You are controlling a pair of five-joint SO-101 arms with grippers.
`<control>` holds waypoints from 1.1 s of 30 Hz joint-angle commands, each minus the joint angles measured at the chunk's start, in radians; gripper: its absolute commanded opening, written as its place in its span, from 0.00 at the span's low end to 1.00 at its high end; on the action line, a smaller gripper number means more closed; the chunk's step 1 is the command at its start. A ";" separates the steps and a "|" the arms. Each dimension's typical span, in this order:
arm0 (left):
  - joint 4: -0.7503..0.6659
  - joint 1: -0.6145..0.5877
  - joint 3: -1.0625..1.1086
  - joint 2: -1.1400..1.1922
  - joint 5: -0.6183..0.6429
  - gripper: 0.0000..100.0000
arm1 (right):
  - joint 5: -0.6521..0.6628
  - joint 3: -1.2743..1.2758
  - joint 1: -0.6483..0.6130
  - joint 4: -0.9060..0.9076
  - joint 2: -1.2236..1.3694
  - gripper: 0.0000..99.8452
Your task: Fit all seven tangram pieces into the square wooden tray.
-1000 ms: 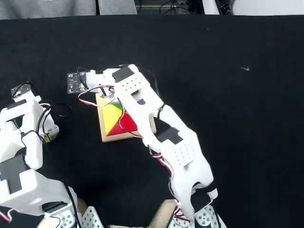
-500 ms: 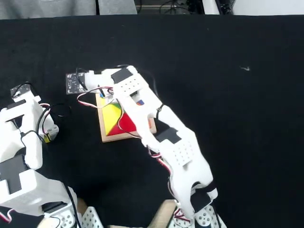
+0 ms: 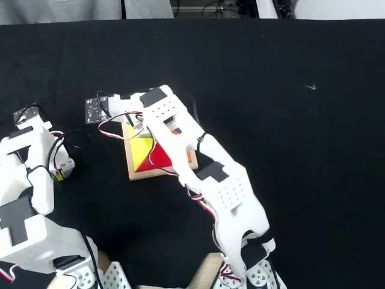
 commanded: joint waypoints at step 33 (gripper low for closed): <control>-0.012 -0.008 -0.050 -0.005 0.012 0.03 | -0.095 -0.033 -0.009 0.094 -0.134 0.11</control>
